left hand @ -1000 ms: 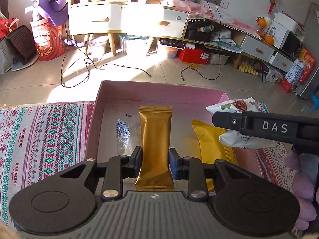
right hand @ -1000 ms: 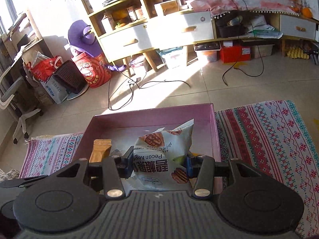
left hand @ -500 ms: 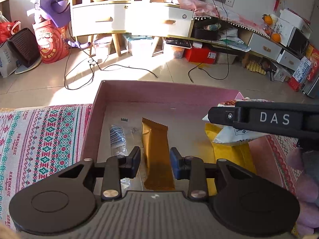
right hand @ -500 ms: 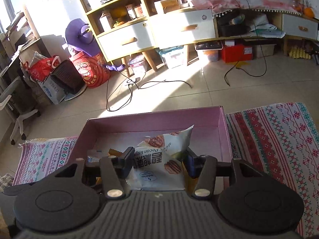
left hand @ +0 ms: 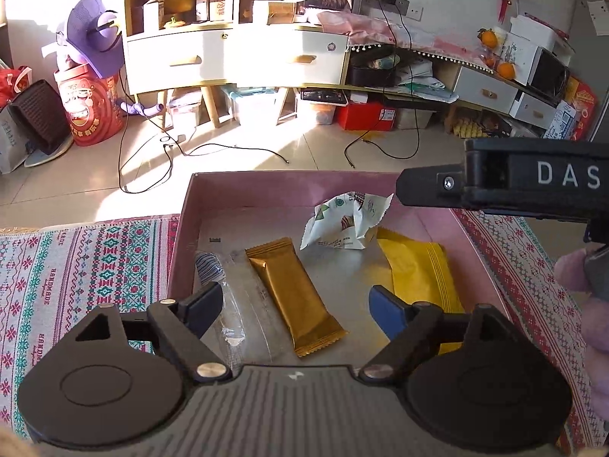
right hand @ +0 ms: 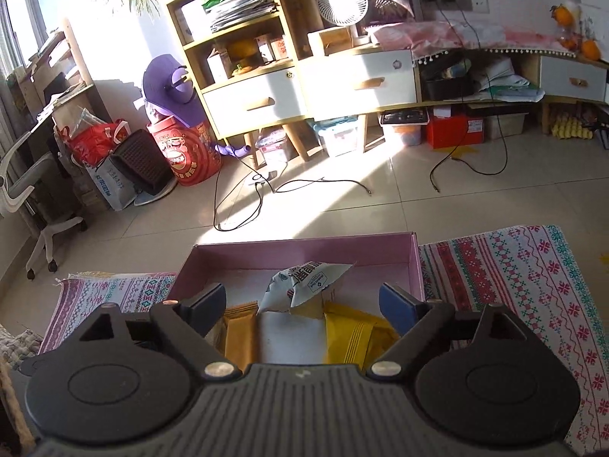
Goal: Organize snacks
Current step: 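Withdraw both tools from the box back over the snacks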
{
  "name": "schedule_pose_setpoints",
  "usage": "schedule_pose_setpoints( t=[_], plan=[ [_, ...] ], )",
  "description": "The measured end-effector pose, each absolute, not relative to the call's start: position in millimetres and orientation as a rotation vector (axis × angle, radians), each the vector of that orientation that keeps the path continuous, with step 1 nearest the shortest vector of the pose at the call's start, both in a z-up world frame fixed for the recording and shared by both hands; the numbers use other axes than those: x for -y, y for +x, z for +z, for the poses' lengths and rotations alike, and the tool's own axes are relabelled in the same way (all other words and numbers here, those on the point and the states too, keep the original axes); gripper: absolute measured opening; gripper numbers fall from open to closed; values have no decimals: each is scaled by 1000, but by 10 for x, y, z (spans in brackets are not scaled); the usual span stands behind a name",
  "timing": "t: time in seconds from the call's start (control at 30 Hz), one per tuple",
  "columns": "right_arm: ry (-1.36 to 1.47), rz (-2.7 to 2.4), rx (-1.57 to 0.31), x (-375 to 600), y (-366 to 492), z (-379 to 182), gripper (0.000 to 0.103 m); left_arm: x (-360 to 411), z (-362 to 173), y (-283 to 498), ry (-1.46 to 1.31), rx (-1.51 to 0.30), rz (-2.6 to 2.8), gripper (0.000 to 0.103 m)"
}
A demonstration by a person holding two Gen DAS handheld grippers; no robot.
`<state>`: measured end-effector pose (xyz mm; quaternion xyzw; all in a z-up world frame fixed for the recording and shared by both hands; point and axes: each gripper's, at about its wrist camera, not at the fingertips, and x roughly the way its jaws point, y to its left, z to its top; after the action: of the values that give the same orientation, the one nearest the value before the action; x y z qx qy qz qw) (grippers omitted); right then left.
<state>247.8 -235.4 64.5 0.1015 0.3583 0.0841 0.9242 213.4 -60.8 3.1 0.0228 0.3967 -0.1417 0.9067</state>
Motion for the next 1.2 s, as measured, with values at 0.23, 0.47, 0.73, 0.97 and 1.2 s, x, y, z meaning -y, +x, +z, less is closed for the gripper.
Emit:
schedule_pose_setpoints(
  t=[0.23,0.47,0.73,0.97,1.2],
  plan=[
    [143,177,-725,2359,2232,766,91,594,124,1932,71,-813,-312,96],
    [121,173,-742,2380,1955,804,93,529,167,1679,89,-816,-323,101],
    [114,169,-751,2430,1631,828,95,418,228,1379,119,-808,-332,103],
    [98,187,-753,2411,1377,828,96,306,222,1136,152,-809,-333,103],
    [72,204,-769,2387,1185,800,98,194,152,917,163,-816,-330,103]
  ],
)
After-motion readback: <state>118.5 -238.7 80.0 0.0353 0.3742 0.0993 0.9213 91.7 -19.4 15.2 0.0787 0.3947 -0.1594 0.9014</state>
